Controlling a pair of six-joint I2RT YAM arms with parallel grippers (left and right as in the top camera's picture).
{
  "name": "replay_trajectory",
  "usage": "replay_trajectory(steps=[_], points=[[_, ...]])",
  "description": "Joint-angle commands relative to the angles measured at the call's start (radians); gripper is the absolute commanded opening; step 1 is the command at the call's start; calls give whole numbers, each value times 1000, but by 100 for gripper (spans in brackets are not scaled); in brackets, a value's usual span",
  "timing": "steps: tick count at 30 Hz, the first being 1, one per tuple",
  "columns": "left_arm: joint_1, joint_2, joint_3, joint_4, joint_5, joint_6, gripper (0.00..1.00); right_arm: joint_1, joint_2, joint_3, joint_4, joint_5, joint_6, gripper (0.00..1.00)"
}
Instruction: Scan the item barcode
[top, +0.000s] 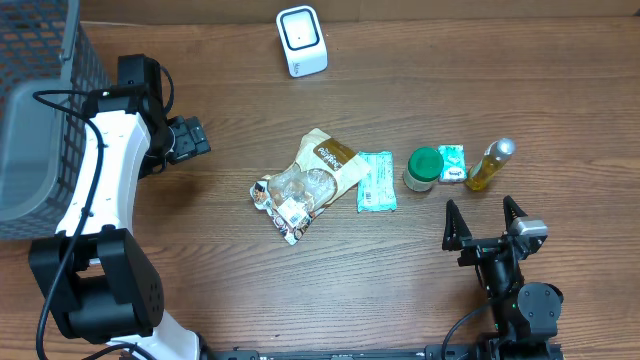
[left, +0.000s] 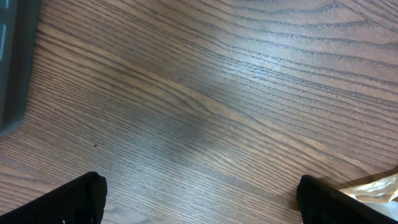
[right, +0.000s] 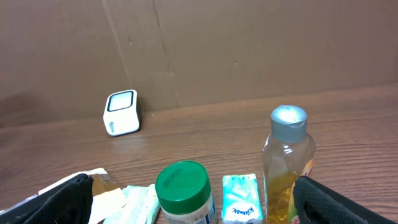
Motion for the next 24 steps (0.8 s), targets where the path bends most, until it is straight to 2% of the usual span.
replay_trajectory(steps=[1,18,24], points=[[-2,-4,19,2,-8,-3,100,-6,-9,-11,5,8,2,100],[-2,8,19,2,-8,-3,100,-6,-9,-11,5,8,2,100],[-2,-78,19,1,-8,-3,100,-6,-9,-11,5,8,2,100]])
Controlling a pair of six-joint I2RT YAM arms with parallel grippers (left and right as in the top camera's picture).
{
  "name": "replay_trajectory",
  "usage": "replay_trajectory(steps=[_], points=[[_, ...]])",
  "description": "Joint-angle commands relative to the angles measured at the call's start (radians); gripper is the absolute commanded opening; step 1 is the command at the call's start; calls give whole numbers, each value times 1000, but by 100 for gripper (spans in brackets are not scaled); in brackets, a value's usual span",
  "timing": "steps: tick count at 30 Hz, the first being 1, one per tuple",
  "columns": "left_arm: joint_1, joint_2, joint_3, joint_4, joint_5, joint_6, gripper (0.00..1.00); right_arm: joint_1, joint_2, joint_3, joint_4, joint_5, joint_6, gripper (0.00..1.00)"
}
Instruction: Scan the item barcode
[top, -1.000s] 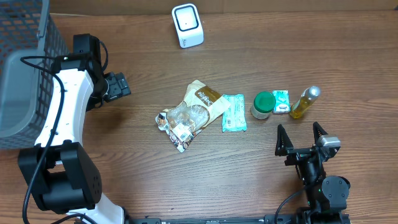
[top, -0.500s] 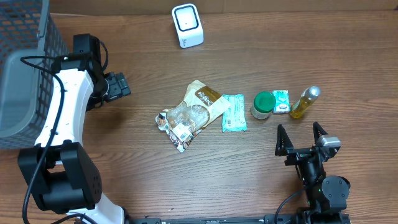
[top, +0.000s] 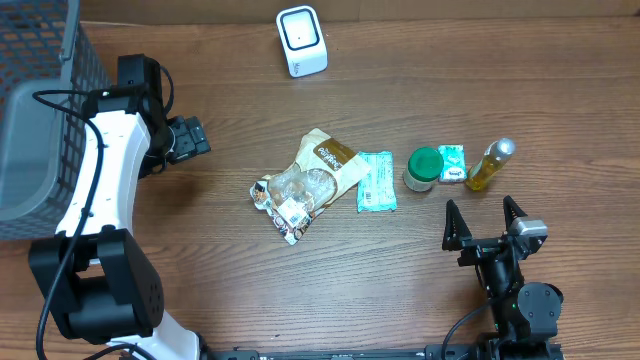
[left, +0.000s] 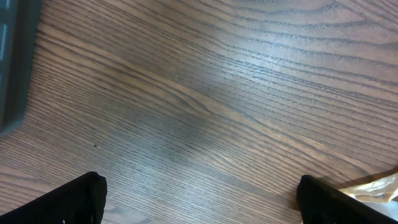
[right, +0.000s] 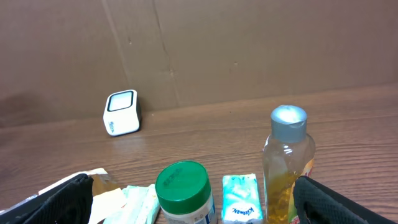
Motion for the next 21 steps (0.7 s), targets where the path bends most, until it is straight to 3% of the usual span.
replay_trajectory(steps=[1,13,21], points=[[-2,-100,19,2,-8,-3,100,-6,-9,-11,5,8,2,100],[-2,-559,19,1,-8,-3,100,-6,-9,-11,5,8,2,100],[-2,-673,19,-18,-8,1,100,-6,-9,-11,5,8,2,100]])
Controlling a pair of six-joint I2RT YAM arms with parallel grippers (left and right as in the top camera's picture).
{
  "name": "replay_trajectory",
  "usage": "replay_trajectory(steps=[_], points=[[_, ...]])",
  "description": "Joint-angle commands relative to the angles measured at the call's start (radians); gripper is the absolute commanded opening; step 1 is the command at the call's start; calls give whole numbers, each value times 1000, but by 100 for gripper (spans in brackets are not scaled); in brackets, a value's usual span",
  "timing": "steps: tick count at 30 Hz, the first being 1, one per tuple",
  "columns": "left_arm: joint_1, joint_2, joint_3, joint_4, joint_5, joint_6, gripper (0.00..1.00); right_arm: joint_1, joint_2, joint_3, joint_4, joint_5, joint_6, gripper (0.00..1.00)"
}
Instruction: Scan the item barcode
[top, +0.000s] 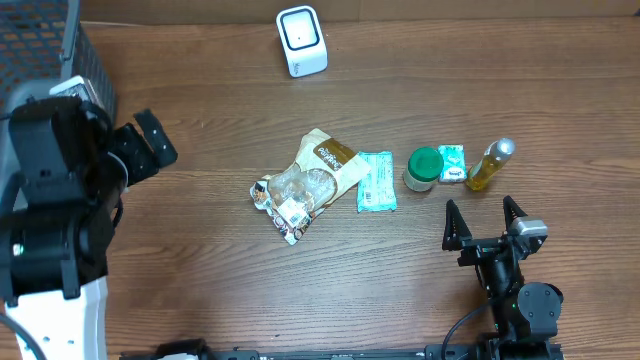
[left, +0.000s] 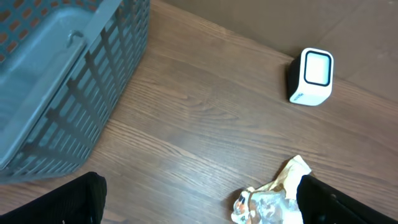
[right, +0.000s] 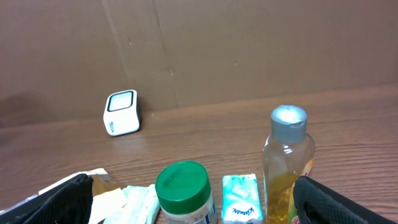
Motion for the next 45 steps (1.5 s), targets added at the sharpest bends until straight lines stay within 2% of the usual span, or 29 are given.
replay_trajectory(steps=[1,6,13,16,19,26,35,38,40,45], points=[[-2,-11,4,-7,-8,1,100,-6,-9,-11,4,8,3,100],[-7,-63,2,-32,30,0,100,-6,-9,-11,4,8,2,100],[-7,-145,-21,-210,45,-8,100,-6,-9,-11,4,8,2,100],[-7,-204,-116,-206,45,-27,100,-6,-9,-11,4,8,2,100],[-7,-291,-280,-134,50,-53,99,-6,-9,-11,4,8,2,100],[-7,-505,-634,184,71,-56,100,-6,-9,-11,4,8,2,100],[-7,-740,-917,929,56,-55,100,-6,-9,-11,4,8,2,100],[-7,-814,-995,1128,40,-51,100,-6,-9,-11,4,8,2,100],[-7,-861,-1059,1221,28,-51,100,-6,-9,-11,4,8,2,100],[-7,-976,-1223,1340,25,-51,100,-6,-9,-11,4,8,2,100]])
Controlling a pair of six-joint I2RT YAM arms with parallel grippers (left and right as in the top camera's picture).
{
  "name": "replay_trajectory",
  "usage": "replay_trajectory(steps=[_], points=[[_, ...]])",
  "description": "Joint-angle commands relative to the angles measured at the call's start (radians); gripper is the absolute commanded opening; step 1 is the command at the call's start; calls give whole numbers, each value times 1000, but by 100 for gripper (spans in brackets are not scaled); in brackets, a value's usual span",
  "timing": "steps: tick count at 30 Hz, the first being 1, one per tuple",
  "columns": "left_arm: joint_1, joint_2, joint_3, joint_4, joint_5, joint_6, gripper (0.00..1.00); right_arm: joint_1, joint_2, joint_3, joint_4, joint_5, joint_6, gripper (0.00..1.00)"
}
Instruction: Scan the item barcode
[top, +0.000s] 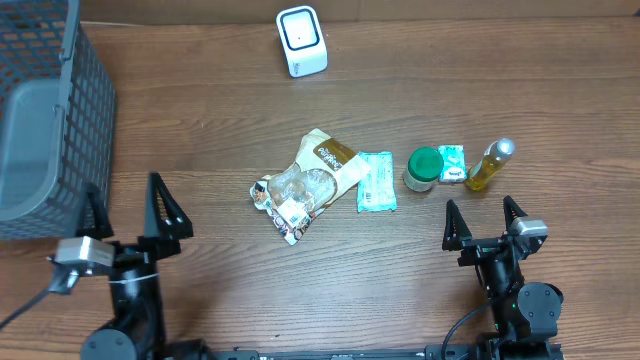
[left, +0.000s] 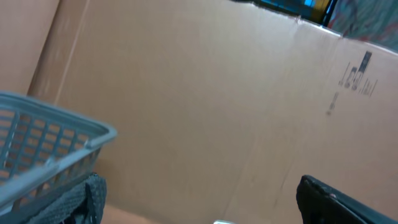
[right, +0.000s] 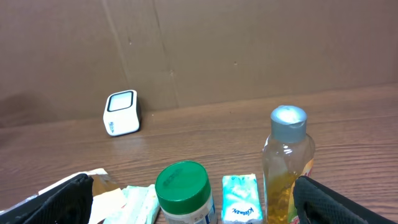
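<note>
The white barcode scanner (top: 301, 40) stands at the table's far edge, also visible as a small scanner (right: 122, 112) in the right wrist view. In a row mid-table lie a crumpled snack bag (top: 305, 185), a teal packet (top: 376, 181), a green-lidded jar (top: 424, 167), a tissue pack (top: 452, 163) and an oil bottle (top: 490, 165). My left gripper (top: 127, 210) is open at the front left, holding nothing. My right gripper (top: 485, 222) is open at the front right, just short of the jar (right: 185, 190) and bottle (right: 287, 162).
A grey mesh basket (top: 40, 120) fills the far left corner; its rim (left: 43, 143) shows in the left wrist view. A brown cardboard wall (left: 217, 93) backs the table.
My left arm has gone from high beside the basket to the front left edge of the table. Its camera now faces the cardboard wall. The right arm and the items have not moved.
At the first two moments my left gripper hung open low over bare wood near the basket. Then it was higher, looking down on basket, scanner and snack bag. Now it rests at the front left. Nothing was picked up.
</note>
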Motion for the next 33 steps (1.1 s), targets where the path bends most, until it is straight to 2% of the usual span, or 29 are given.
replay_trajectory(steps=[1,11,17,25,26,29,33], points=[[-7,-65,-106,69,-17,-2,99,-6,-9,-11,4,7,3,100],[-6,-203,-347,332,-18,-2,100,-6,-9,-11,4,7,3,100],[-6,-203,-352,137,-33,-2,100,-6,-9,-11,4,8,3,100],[-6,-203,-352,-272,-35,0,99,-6,-9,-11,4,8,3,100],[-6,-203,-352,-301,-33,20,100,-6,-9,-11,4,7,3,100],[-6,-203,-352,-298,14,183,100,-6,-9,-11,4,7,3,100],[-7,-203,-352,-299,30,285,99,-6,-9,-11,4,7,3,100]])
